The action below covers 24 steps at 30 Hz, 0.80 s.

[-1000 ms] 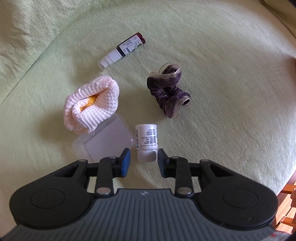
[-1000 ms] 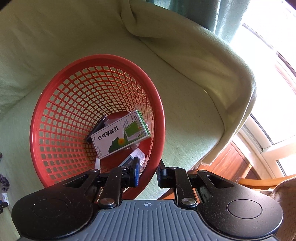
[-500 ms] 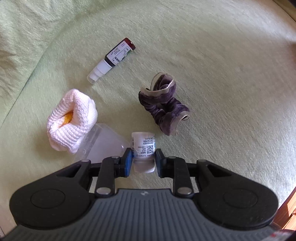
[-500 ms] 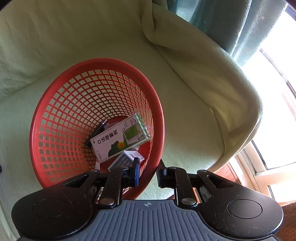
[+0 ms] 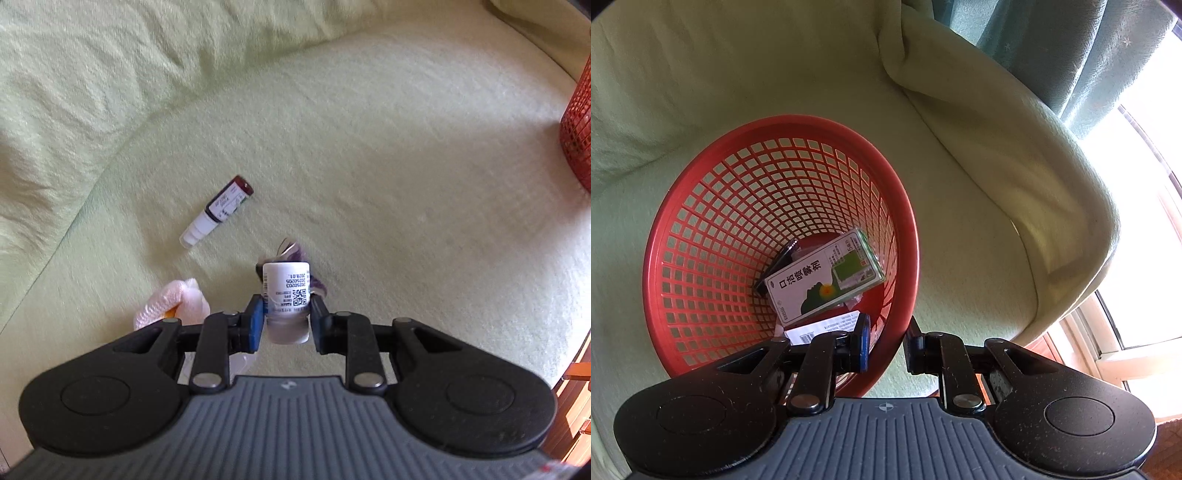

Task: Organize objects
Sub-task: 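Carry the bottle to the wastebasket and open the left tool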

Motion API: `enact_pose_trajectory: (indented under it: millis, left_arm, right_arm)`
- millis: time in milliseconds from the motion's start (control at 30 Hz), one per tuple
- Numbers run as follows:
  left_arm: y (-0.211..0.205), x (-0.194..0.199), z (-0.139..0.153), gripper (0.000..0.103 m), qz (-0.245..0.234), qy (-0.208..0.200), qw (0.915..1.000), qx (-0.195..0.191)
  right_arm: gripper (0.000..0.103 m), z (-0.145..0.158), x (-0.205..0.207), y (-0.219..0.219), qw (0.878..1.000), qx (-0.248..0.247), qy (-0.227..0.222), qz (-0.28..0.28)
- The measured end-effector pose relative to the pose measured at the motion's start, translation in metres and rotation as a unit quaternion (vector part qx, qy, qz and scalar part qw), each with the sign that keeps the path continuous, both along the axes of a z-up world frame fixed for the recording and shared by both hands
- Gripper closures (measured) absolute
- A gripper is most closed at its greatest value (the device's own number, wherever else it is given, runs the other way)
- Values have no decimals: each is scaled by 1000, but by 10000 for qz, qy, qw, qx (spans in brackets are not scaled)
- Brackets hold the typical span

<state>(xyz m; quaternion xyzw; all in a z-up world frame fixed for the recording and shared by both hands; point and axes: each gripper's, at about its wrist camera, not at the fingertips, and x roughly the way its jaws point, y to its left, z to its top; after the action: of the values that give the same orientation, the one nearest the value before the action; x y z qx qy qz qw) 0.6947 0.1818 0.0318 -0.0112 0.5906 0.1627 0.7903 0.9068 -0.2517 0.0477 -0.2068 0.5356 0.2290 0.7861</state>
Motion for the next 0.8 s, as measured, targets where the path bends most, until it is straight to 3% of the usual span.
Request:
enact_pose_trajectory:
  millis: [200,400,667,800]
  left_arm:
    - [-29,38,42,81,-530,-538,9971,-92]
    - [-81,91,81,81,-1245,-955,9871,-323]
    - [-166,162,130,81,-2295,-1601,9568,-789]
    - [-206,189,144,81,-2535,-1786,9449,-1052]
  right_arm:
    - [88,0,1,1,10000,-15,-32,86]
    - [88,1,4,5,9996,-57,-98,253]
    - [88,3,8,5,9995,50,-103,291]
    - [88,3,9,5,9995,86,-92,290]
